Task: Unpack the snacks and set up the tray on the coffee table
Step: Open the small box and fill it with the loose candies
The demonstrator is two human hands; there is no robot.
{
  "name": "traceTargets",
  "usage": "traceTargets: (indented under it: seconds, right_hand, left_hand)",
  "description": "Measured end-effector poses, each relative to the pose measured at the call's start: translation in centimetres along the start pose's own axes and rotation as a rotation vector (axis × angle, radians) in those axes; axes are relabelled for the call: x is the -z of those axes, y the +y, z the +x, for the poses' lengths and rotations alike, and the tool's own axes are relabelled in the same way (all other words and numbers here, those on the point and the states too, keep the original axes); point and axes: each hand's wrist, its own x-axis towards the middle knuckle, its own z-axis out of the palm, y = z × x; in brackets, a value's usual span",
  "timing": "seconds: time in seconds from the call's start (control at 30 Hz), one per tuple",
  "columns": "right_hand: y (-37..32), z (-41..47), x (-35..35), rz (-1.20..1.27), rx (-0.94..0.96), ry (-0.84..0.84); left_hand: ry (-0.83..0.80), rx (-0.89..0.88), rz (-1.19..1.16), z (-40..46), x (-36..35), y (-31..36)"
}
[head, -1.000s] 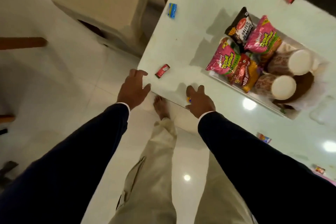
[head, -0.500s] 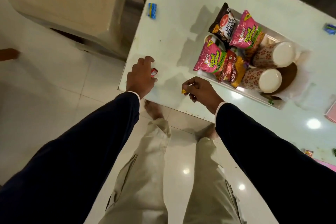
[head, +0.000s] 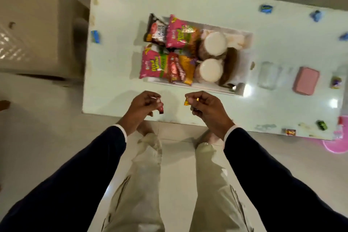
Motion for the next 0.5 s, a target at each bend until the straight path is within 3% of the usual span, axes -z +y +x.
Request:
traceTargets:
  seconds: [0.3, 0.4, 0.5]
  right_hand:
    - [-4.1, -6.8, 20.7, 0.199, 0.132, 0.24]
    - [-5.4, -7.6, 27.3, 0.142, 0.17, 0.421]
    - [-6.1, -7.5, 33.0, -0.043, 0.147, 0.61]
  left_hand:
    - [-0.146, -0.144, 0.112, 4.9, -23.8, 8.1]
    - [-0.19, -0.187, 0.238, 7.4, -31.1, 10.4]
    - [-0.135, -0.254, 0.39, 9.6, -37.8, 12.0]
